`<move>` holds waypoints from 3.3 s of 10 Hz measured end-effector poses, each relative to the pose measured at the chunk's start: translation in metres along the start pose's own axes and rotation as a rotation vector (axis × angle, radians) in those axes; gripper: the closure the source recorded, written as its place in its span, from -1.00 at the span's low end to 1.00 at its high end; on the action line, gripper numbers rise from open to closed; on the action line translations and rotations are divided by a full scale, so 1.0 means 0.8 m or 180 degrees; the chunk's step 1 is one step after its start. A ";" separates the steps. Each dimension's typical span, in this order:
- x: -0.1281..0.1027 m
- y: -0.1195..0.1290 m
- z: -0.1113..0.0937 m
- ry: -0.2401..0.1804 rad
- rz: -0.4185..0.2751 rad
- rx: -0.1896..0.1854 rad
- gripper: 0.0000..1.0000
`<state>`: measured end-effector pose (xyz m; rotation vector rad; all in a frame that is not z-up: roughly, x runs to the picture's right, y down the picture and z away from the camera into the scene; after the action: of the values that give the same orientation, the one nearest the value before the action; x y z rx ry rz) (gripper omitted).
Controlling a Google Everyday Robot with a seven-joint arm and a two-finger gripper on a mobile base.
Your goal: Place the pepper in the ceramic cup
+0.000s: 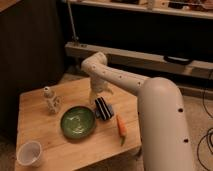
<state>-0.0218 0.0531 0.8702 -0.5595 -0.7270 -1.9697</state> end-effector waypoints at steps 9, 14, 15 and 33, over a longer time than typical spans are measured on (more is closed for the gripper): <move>0.000 0.000 0.000 0.0000 0.0000 0.0000 -0.60; 0.000 0.000 0.000 0.0000 0.0000 0.0000 -0.60; 0.000 0.000 0.000 0.0000 0.0000 0.0000 -0.60; -0.167 0.067 0.058 0.0658 0.0476 0.0313 -0.60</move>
<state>0.0914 0.1461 0.8320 -0.3351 -0.6303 -1.8104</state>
